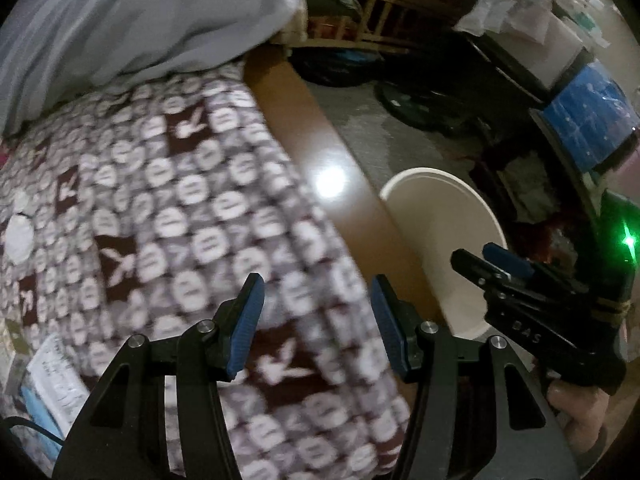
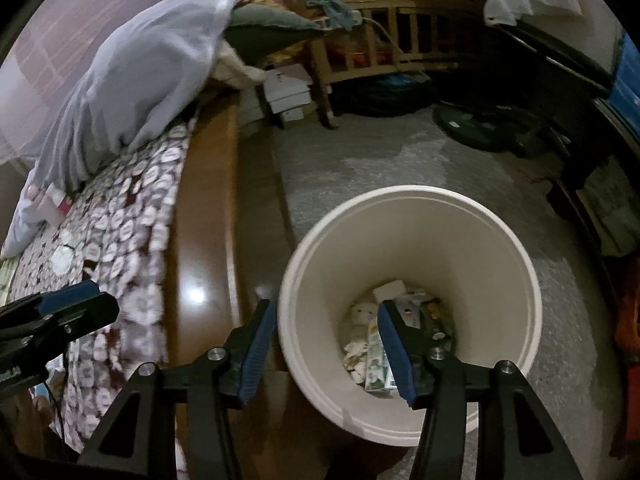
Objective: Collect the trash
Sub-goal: 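Bring both open tools back over the trash on the blanket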
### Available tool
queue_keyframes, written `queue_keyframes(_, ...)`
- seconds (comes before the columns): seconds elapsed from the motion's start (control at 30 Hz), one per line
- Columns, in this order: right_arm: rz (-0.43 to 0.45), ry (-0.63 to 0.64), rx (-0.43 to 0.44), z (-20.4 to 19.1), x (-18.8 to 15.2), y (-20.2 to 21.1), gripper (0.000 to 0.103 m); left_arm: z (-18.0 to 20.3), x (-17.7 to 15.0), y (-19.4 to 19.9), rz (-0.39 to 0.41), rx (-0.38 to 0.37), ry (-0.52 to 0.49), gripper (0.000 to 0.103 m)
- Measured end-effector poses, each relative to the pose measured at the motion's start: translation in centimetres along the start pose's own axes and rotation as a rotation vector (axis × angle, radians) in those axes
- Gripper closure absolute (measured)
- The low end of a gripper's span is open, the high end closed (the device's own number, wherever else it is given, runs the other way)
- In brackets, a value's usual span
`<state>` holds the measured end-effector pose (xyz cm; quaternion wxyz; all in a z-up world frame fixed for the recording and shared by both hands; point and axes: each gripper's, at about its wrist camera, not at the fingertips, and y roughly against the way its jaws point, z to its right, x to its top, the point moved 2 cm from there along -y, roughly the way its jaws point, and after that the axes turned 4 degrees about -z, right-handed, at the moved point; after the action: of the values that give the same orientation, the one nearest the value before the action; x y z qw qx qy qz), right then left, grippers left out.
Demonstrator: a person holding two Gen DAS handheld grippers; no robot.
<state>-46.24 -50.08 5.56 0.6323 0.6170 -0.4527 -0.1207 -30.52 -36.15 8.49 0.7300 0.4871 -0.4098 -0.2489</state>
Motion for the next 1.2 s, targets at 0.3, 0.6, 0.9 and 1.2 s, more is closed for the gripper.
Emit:
queue_keyframes(0.3,0.012,0.091,0.039,-5.5,0.7,0.1,0.047,-4.2,-1.0,2.3,0.016,0.069,0.066,0.05)
queue_keyframes(0.6,-0.02,0.201,0.121,-12.5,0.6,-0.8,0.047,-11.3,-3.3,5.5,0.032,0.15,0.122,0.05)
queue_keyframes(0.9,-0.118,0.341,0.268,-22.0,-2.2,-2.1,0.046,-20.6,-7.1,9.0,0.036,0.213,0.253,0.05)
queue_keyframes(1.2,-0.211,0.508,0.408,-32.1,-5.5,-3.2,0.037,-28.9,-12.2,10.9,0.019,0.233,0.392,0.05)
